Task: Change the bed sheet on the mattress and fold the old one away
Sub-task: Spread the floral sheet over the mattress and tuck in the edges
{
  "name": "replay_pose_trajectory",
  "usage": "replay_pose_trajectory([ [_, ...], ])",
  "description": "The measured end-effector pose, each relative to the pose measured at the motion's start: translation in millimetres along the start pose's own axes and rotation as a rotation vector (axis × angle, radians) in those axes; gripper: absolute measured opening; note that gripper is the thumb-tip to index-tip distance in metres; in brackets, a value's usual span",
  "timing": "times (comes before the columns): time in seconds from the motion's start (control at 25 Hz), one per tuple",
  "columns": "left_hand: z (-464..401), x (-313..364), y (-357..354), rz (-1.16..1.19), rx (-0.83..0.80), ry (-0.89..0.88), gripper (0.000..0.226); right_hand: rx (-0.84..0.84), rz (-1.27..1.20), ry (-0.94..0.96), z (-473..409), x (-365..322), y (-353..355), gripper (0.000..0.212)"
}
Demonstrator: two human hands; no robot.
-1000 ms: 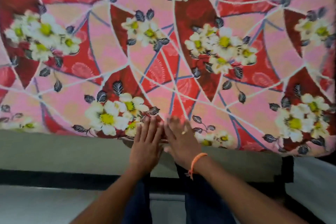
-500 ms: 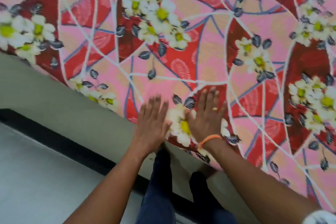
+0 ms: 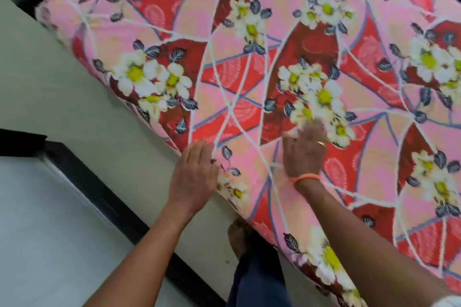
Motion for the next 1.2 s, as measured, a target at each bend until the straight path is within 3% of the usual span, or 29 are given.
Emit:
replay_pose_trajectory([
  [0.04,-19.5,-11.7,2.1,-0.011,-0.043,0.034,0.058,-0.049,0.081,-0.215,-16.8,-1.8,-5.3,0.085],
  [0.08,-35.6,-23.7,-1.4,-0.023,-0.102,0.047,0.066,-0.099,0.151,-0.317,-22.0,-13.0,-14.2,0.091],
  [0.16,-53.2,-47.2,-9.4,-0.082,-0.189,0.019,0.071,-0.11,0.225,-0.251,-10.2,-55.0,-32.6,0.095],
  [0.44,-84.4,-232.4,40.6,-0.128,-0.129,-0.039,0.061,-0.264,0.26,0.63,18.5,-283.0,-106.4,0.071],
  [0.56,-102.0,-299.6,73.2,-0.179,-0.15,-0.081,0.06,-0.346,0.195,0.98,-10.6,-338.0,-108.0,0.053],
  [0.64,-135.8,-335.1,89.5,-0.21,-0.116,-0.029,0.054,-0.291,0.053,0.76,-56.8,-358.8,-82.9,0.036],
  [0.72,-174.4,-355.5,98.4,-0.197,-0.087,-0.018,0.057,-0.391,0.173,0.212,-99.9,-352.8,-75.1,0.028],
  [0.76,-194.5,-362.8,101.5,-0.174,-0.088,-0.018,0.065,-0.382,0.135,-0.186,-112.8,-344.2,-73.9,0.044],
  [0.8,-211.4,-368.6,103.3,-0.169,-0.091,-0.015,0.075,-0.237,0.116,-0.395,-121.1,-337.9,-75.3,0.067],
  [0.84,-224.3,-374.0,105.4,-0.172,-0.085,-0.004,0.084,-0.109,0.185,-0.366,-122.9,-345.3,-85.4,0.081],
  [0.96,-242.2,-413.9,115.5,-0.135,-0.001,0.101,0.09,-0.099,0.295,-0.219,-120.4,-425.1,-138.0,0.095],
  [1.08,-243.1,-472.2,138.9,-0.097,0.1,0.152,0.076,-0.07,0.31,-0.06,-110.4,-539.4,-176.4,0.092],
  [1.2,-244.6,-529.3,153.9,0.053,0.074,0.196,0.062,-0.112,0.3,0.186,-100.9,-636.9,-207.9,0.079],
])
Point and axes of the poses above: each hand's wrist, its own z-axis away from the middle knuckle, its own y-axis out of the back of the hand, x = y × z, the point moved 2 cm from there along -z, towards the middle knuckle, and after that the axes turned 10 degrees about -y, right-handed, at the moved point
